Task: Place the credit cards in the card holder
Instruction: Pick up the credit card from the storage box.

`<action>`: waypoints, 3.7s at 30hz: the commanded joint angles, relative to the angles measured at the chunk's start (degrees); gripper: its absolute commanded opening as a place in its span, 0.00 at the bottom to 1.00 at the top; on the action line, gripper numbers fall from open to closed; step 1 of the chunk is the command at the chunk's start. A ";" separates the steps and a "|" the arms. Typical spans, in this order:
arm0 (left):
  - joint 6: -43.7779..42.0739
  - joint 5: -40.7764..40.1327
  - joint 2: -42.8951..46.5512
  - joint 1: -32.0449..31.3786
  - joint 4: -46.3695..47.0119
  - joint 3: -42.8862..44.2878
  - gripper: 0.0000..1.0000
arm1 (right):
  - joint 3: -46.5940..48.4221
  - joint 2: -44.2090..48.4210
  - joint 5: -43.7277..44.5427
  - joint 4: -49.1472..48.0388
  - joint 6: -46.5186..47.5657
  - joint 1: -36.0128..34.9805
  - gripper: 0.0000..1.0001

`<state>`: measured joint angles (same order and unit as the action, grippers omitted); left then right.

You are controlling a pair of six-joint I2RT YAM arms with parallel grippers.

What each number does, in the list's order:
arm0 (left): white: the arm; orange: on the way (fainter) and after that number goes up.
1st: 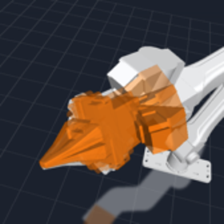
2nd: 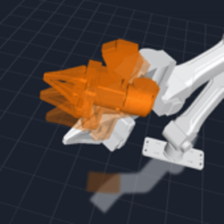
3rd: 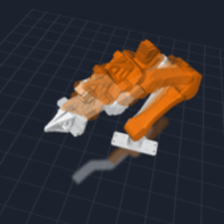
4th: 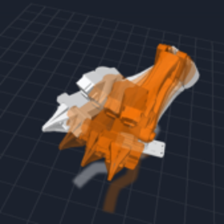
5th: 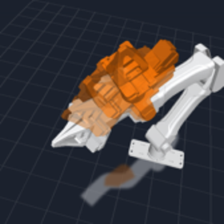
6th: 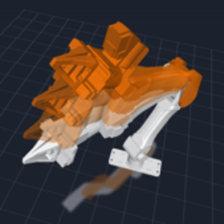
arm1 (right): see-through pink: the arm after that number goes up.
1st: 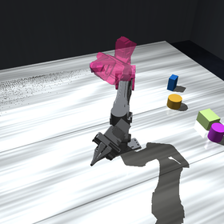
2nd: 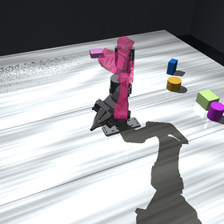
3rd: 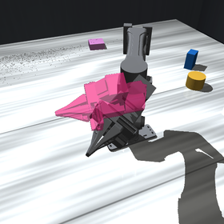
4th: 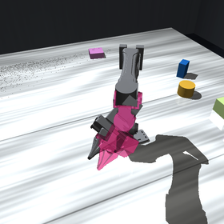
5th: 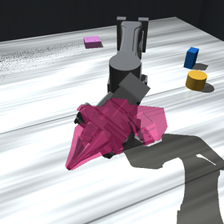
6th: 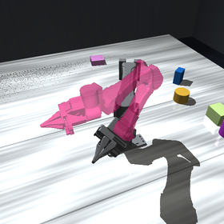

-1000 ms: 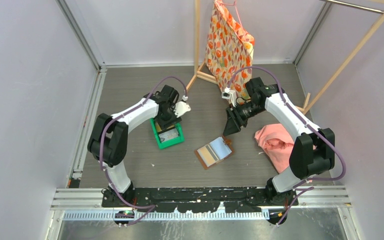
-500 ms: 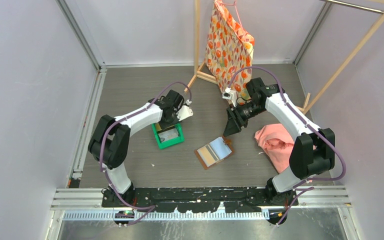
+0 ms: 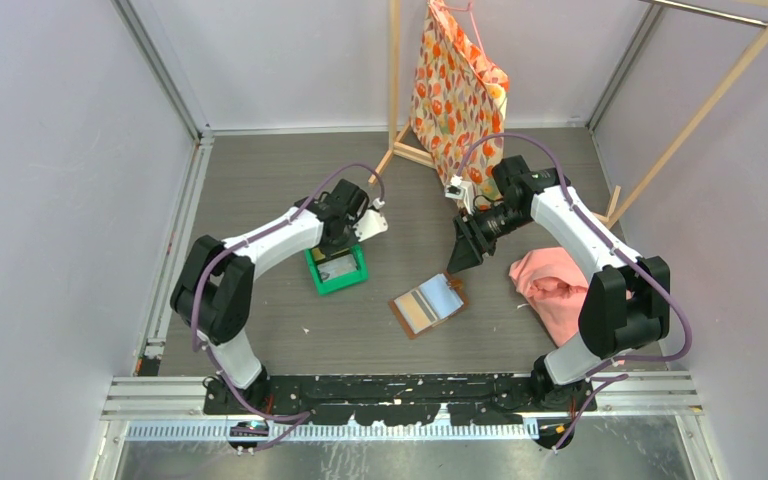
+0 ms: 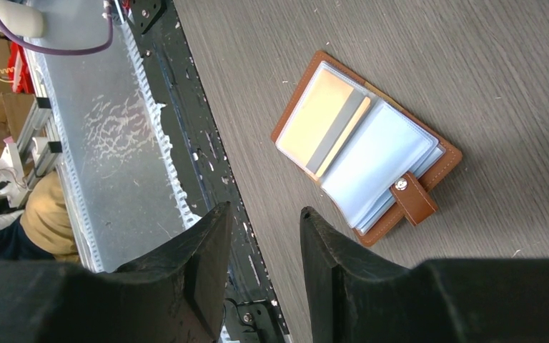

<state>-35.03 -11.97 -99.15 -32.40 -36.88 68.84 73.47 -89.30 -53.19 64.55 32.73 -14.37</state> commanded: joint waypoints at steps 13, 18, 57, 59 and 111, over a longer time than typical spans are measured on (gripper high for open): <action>-0.06 -0.07 4.95 -0.54 -0.19 0.01 0.00 | 0.90 0.44 -2.09 1.03 1.37 0.46 0.45; -0.10 1.14 6.23 -0.49 -1.13 0.07 0.00 | 0.94 0.29 -2.09 1.10 1.37 0.44 0.45; 27.93 5.86 15.87 8.14 -7.54 7.18 0.00 | 0.97 0.38 -2.53 1.80 1.99 0.66 0.45; 33.37 8.10 18.37 10.83 -7.66 7.00 0.01 | 0.97 0.34 -2.53 1.75 2.01 0.72 0.45; 99.48 53.05 37.80 1.27 73.18 -47.12 0.01 | -2.86 1.03 -3.89 -9.01 -10.03 0.82 0.45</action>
<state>65.08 49.15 -63.68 -27.99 30.11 25.06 72.77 -90.37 -60.90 63.88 30.83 -13.74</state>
